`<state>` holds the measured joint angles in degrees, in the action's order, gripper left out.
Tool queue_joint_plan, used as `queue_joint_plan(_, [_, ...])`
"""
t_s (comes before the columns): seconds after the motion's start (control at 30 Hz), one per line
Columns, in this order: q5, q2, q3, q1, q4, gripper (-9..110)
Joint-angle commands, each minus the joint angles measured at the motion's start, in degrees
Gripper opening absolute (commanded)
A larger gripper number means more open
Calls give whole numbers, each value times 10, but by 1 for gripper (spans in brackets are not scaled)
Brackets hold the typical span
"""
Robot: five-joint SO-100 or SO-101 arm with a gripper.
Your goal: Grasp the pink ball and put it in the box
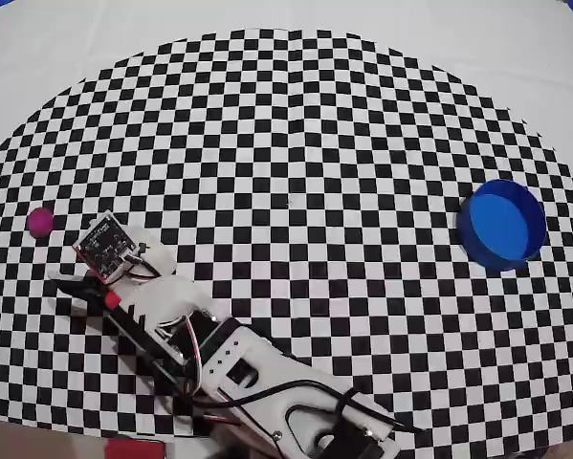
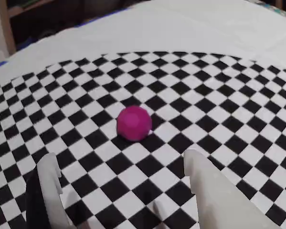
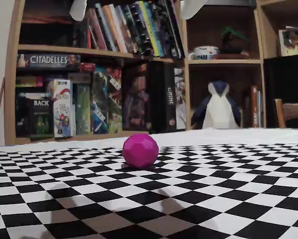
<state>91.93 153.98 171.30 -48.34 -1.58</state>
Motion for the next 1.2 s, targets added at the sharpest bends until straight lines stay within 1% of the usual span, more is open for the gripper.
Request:
queue_joint_plan(0.0, [-1, -20, -40, 4, -10, 30])
queue_joint_plan(1.17, [-1, -323, -230, 32, -29, 30])
